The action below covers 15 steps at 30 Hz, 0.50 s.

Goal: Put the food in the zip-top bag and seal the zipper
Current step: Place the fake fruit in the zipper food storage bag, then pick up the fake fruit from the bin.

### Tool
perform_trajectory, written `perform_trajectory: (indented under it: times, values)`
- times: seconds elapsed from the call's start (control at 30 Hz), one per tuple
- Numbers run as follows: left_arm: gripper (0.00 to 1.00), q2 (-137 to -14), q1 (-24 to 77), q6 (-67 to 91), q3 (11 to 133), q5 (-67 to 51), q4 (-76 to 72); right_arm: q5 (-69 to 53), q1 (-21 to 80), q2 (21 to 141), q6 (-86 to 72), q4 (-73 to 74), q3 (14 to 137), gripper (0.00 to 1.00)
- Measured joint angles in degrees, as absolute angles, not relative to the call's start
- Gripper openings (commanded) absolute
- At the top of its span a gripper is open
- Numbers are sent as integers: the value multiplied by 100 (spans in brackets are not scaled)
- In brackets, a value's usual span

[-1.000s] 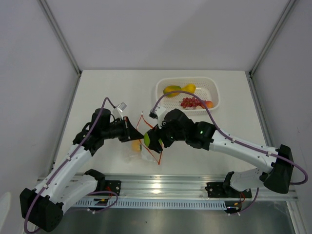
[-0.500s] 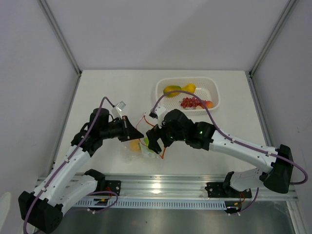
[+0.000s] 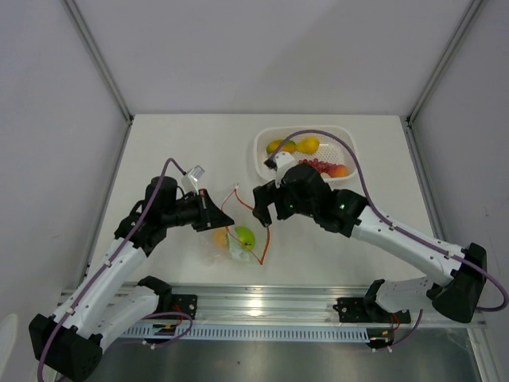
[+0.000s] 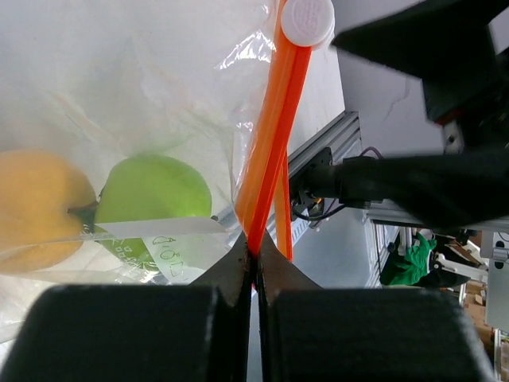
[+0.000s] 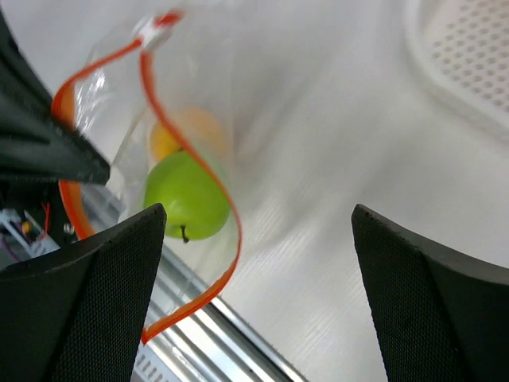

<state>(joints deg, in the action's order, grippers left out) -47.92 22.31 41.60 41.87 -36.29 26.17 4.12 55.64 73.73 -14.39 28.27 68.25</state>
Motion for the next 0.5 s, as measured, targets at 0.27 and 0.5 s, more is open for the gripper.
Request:
perform_trajectory:
  times: [0.27,0.5]
  values:
    - [1,-4792,2231,4160,4178,-3616,2613,482,4088,7293,-1844,2578,7367,98]
    - [1,-4709,2231,4160,4110,-3612,2602,897,2644,8724,-2283,3004,8801,98]
